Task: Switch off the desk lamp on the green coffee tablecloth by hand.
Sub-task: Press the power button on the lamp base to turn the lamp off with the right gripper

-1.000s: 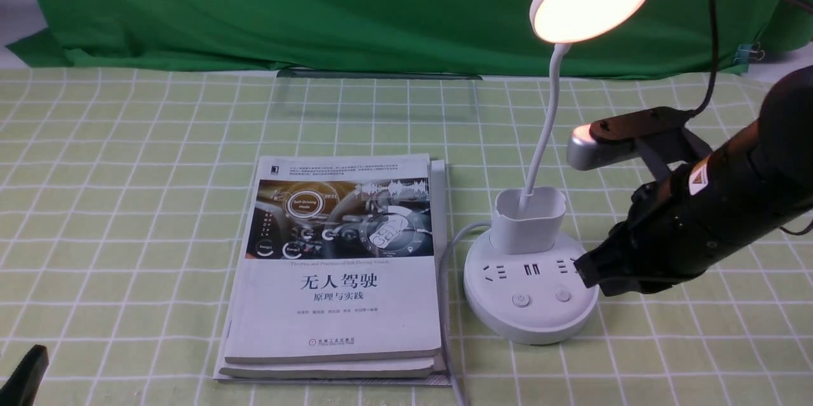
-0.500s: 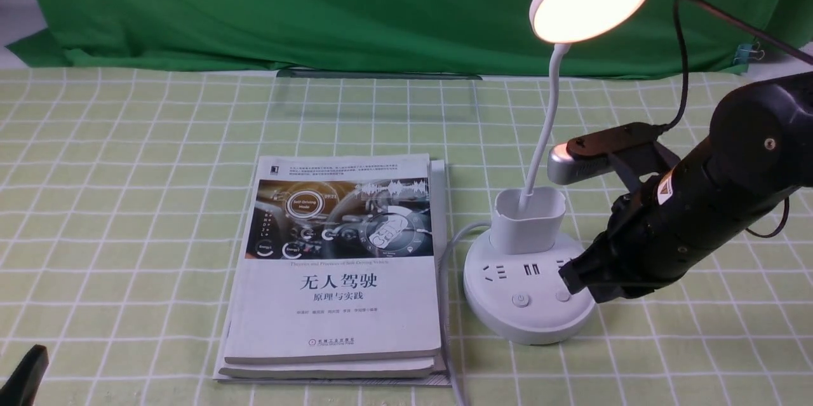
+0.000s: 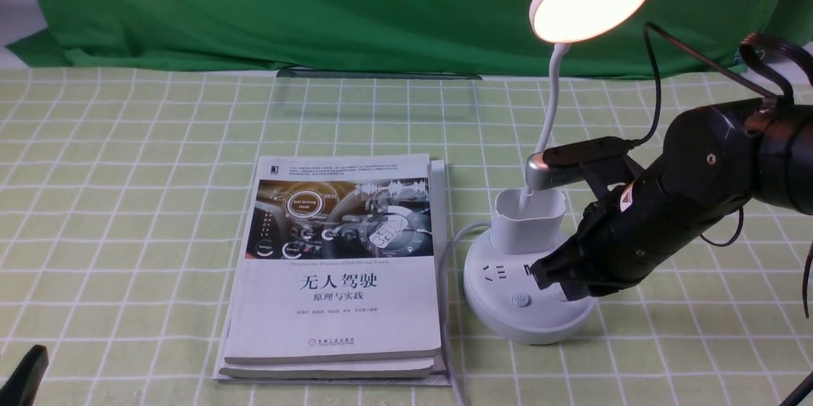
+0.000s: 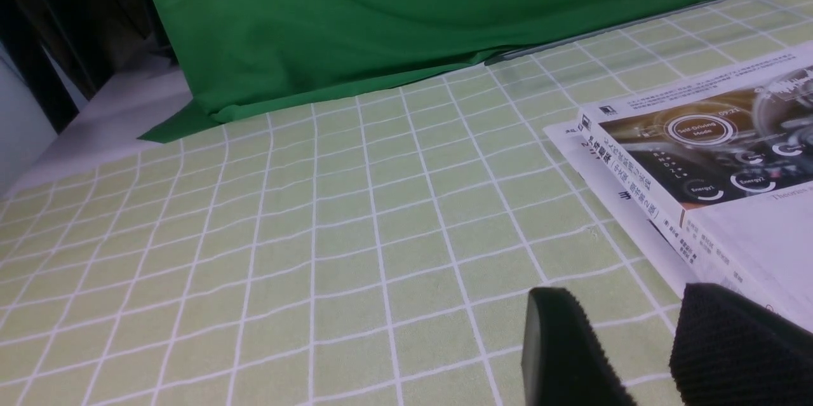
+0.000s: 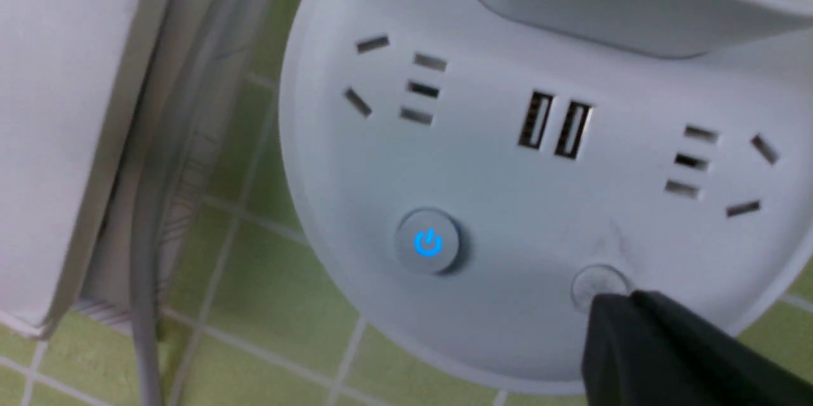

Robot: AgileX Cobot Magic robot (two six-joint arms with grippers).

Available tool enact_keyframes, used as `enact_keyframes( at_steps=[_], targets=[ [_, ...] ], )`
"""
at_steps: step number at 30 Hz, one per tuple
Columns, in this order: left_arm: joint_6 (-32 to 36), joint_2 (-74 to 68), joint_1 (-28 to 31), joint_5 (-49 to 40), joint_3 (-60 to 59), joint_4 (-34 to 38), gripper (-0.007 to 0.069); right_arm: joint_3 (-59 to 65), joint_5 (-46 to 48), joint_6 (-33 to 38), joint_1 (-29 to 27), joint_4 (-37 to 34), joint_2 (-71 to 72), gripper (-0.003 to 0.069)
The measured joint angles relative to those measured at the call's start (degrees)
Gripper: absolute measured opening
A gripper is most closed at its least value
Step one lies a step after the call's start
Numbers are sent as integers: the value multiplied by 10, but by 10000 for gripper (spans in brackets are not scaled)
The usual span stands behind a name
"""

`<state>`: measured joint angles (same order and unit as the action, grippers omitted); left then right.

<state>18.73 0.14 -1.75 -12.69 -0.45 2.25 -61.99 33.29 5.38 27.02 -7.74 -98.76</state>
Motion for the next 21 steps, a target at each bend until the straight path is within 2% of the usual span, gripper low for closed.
enact_keyframes(
  at_steps=[21],
  targets=[
    [0, 0, 0, 0, 0, 0, 243, -22, -1, -1, 0, 6, -42, 44]
  ],
)
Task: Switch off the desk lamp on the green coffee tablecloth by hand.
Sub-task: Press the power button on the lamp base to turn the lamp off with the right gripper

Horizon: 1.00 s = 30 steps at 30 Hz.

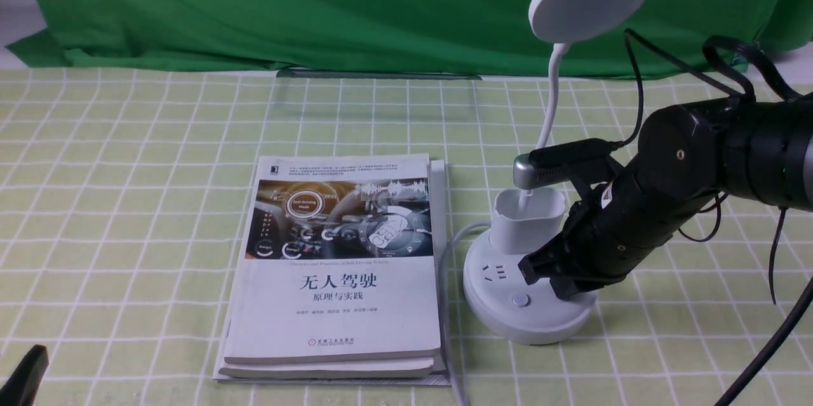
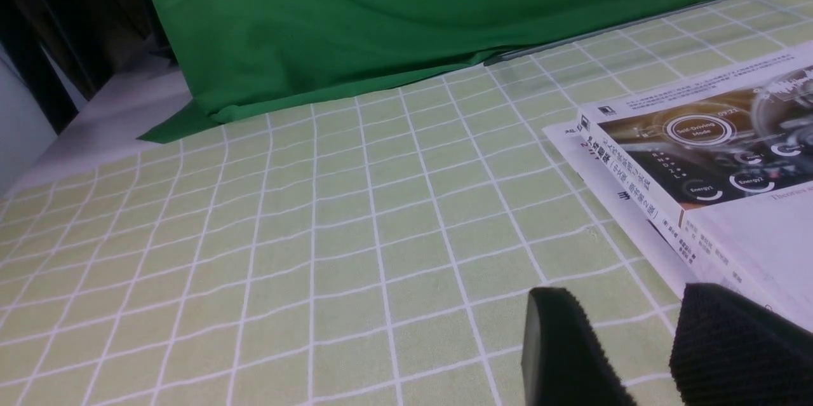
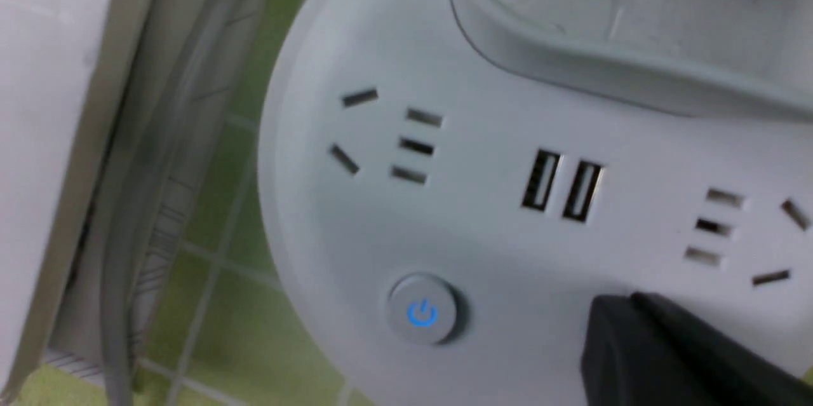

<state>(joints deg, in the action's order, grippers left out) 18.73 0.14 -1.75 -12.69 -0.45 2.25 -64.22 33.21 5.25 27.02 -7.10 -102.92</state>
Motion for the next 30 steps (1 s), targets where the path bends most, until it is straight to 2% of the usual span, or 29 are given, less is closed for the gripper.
enact_keyframes(
  at_steps=[8, 30],
  targets=[
    [0, 0, 0, 0, 0, 0, 243, 7, 1, -1, 0, 9, 44, 44],
    [0, 0, 0, 0, 0, 0, 243, 2, -4, -1, 0, 8, 2, 44]
  ],
)
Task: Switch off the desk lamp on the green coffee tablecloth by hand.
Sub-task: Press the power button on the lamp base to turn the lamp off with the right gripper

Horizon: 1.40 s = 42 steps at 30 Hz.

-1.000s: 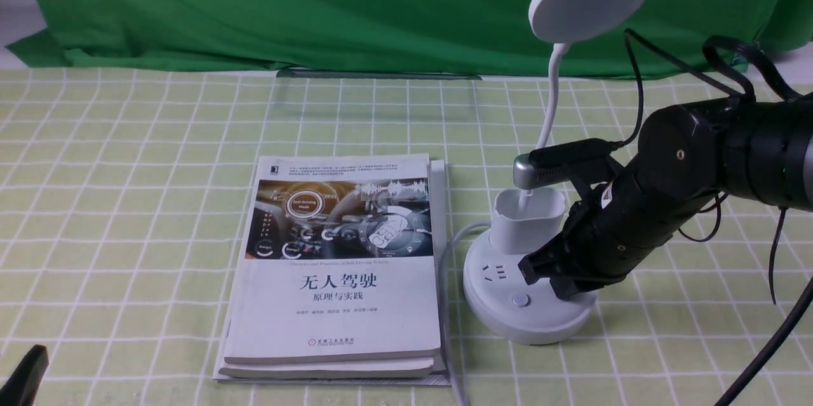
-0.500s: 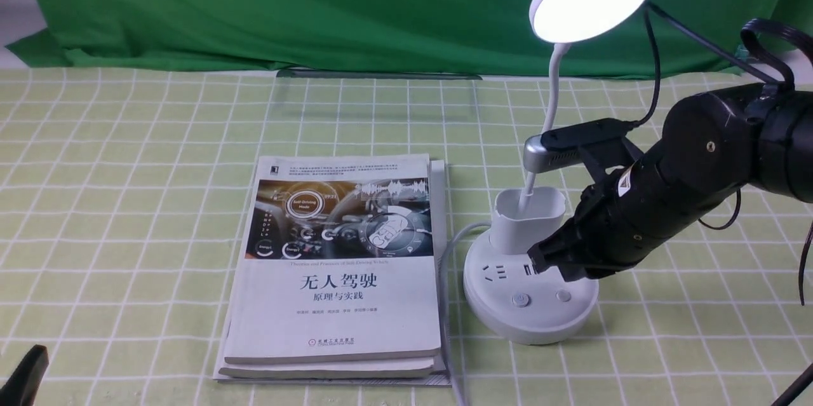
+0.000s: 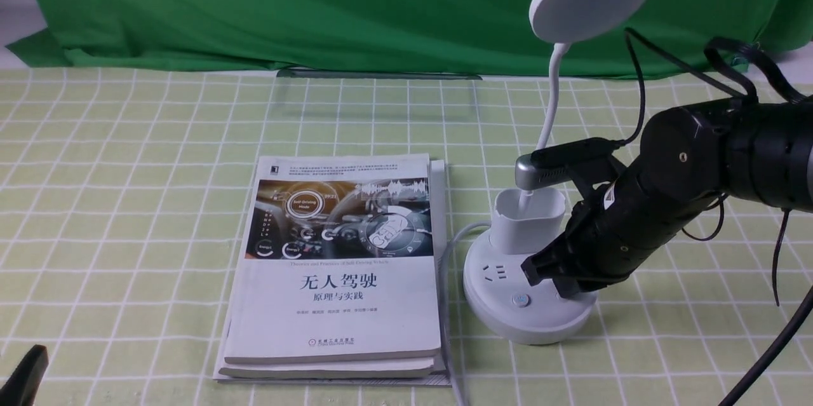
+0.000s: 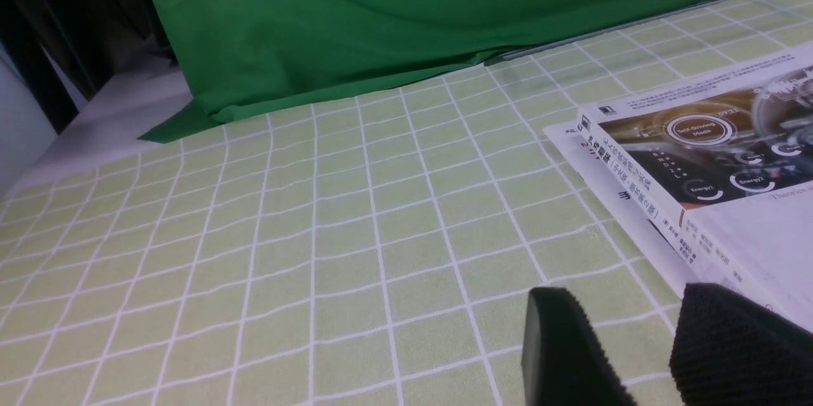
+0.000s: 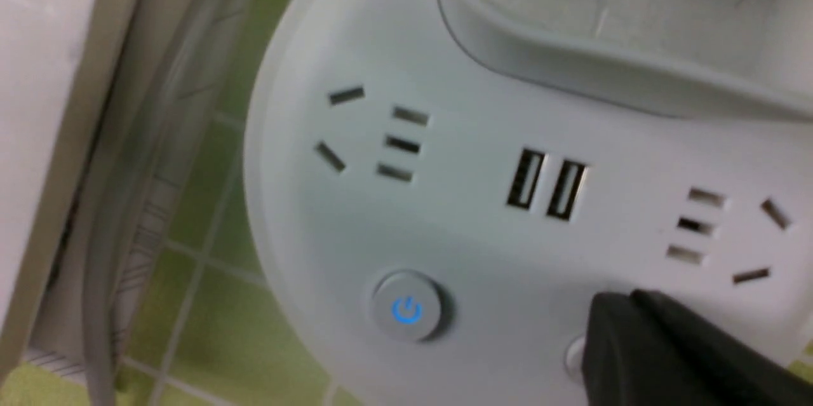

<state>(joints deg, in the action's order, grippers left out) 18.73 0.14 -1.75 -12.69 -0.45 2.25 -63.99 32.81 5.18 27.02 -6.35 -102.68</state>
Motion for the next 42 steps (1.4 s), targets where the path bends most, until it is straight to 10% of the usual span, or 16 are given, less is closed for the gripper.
enact_keyframes(
  at_steps=[42],
  targets=[
    [0, 0, 0, 0, 0, 0, 243, 5, 15, 1, 0, 1, 18, 44]
  ],
)
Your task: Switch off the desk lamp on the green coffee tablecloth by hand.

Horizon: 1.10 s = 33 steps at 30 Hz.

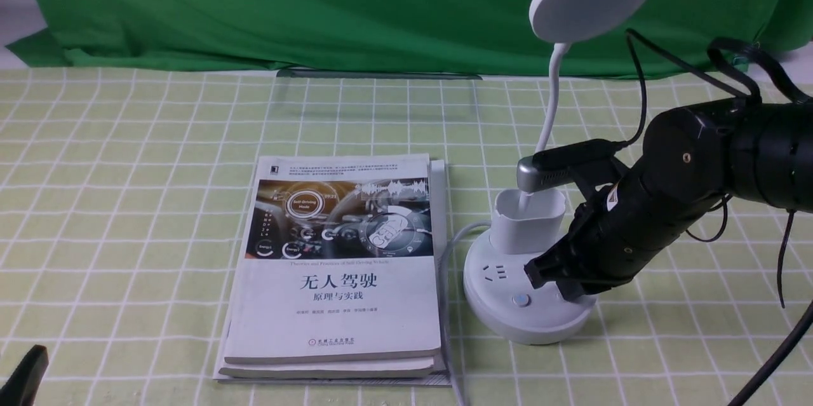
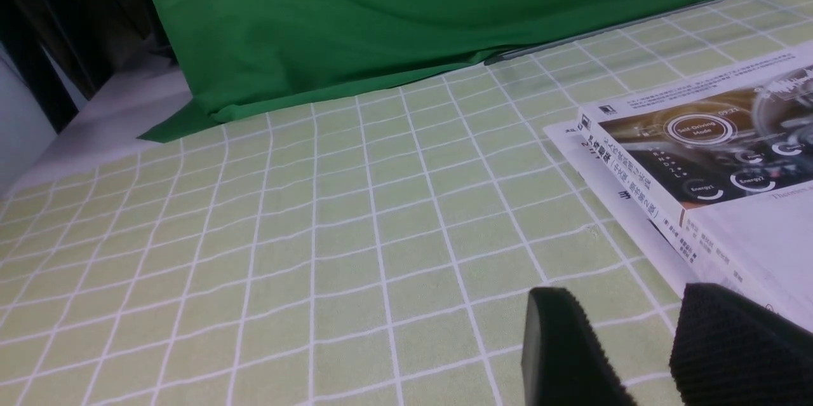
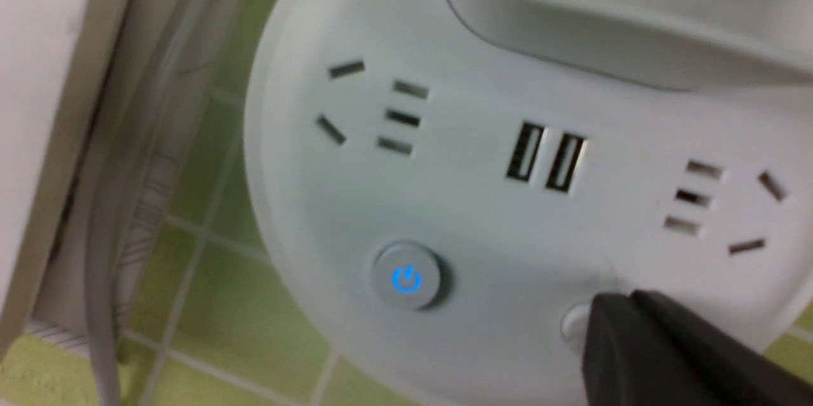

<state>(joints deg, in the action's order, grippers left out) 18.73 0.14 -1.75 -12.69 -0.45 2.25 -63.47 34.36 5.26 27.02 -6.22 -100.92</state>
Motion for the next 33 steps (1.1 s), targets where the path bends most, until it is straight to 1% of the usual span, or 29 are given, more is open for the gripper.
enact_keyframes(
  at_steps=[6, 10, 18, 21, 26, 33],
  targets=[
    [0, 0, 0, 0, 0, 0, 243, 1, 38, 0, 0, 4, 73, 44],
    [0, 0, 0, 0, 0, 0, 243, 28, 77, 0, 0, 6, 160, 44],
    [0, 0, 0, 0, 0, 0, 243, 68, 158, 0, 0, 6, 271, 48],
    [0, 0, 0, 0, 0, 0, 243, 68, 156, 0, 0, 6, 288, 49],
    [0, 0, 0, 0, 0, 0, 243, 68, 110, -4, 0, 13, 312, 46],
    [0, 0, 0, 0, 0, 0, 243, 84, 89, -6, -6, 43, 374, 41]
  ],
)
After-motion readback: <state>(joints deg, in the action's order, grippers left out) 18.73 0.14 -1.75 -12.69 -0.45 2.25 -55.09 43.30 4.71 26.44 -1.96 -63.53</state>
